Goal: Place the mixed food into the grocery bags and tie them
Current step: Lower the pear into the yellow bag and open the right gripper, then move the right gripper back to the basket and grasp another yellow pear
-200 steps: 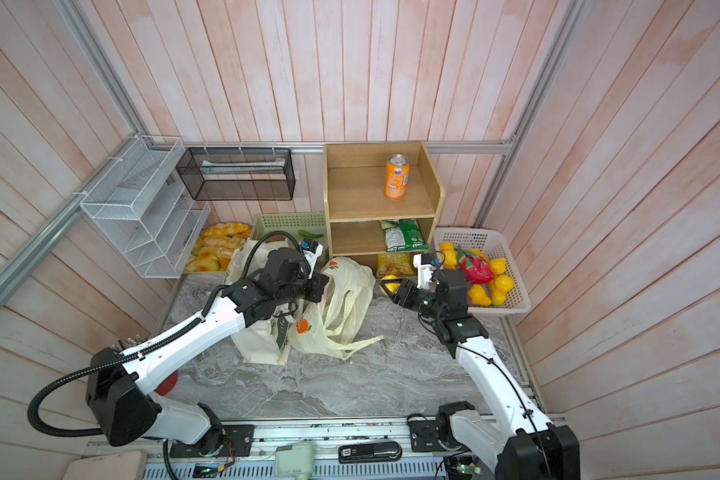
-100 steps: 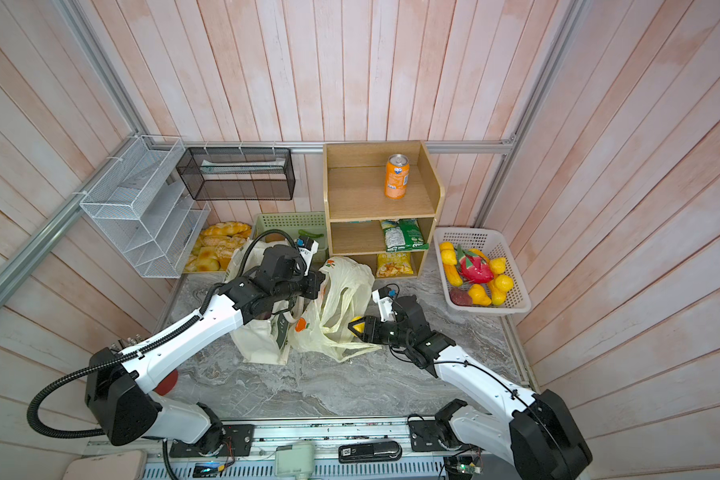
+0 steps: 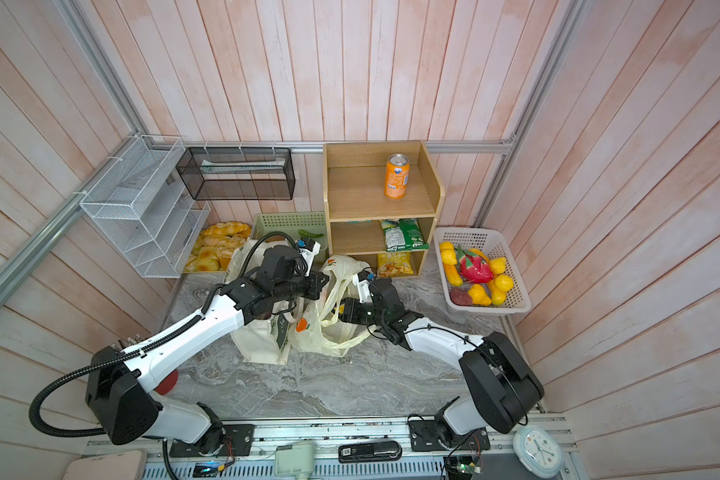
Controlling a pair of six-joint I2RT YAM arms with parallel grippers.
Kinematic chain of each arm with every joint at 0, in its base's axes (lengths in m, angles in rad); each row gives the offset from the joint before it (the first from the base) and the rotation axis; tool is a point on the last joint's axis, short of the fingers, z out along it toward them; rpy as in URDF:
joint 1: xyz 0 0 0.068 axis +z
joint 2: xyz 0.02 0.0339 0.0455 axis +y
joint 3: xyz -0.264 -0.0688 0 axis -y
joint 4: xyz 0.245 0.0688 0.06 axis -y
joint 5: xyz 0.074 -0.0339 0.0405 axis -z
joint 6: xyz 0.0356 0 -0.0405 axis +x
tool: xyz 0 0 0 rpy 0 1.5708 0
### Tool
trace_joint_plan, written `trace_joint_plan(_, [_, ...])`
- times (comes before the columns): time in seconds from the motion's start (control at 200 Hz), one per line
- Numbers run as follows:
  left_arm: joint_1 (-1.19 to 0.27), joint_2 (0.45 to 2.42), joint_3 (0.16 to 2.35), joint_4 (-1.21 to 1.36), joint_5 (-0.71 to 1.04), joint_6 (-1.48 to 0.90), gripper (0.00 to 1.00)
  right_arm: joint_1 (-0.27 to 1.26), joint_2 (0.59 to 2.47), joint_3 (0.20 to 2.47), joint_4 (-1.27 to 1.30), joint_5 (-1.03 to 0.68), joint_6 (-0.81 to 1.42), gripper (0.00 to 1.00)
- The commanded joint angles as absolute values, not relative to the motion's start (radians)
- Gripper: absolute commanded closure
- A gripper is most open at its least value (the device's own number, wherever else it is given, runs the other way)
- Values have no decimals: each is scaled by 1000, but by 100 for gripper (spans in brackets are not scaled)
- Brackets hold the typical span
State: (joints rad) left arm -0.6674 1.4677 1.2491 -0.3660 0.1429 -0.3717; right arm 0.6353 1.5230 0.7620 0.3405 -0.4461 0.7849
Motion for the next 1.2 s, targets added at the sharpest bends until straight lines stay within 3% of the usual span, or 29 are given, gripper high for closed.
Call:
trace_joint_plan(0.0, [-663, 1476, 1232, -323, 183, -391, 100, 641, 1608, 811, 421, -438, 805, 46])
trace_joint_plan(0.11, [-663, 1477, 1230, -319, 189, -394, 100, 643, 1659, 829, 428, -445, 806, 31])
trace_joint_plan(0.34, [-654, 1471, 1229, -312, 199, -393, 100, 643, 1635, 813, 394, -423, 784, 21])
trace_joint_plan(0.715, [-627, 1477, 1231, -321, 204, -408, 100, 576, 1439, 743, 193, -481, 686, 27])
trace_joint_plan(0.95, [-624, 1470, 1226, -322, 210, -407, 100, 397, 1164, 628, 85, -568, 691, 31])
trace_joint_plan(1.195, [-623, 1467, 1202, -301, 225, -410, 100, 71, 942, 699, -123, -467, 701, 38])
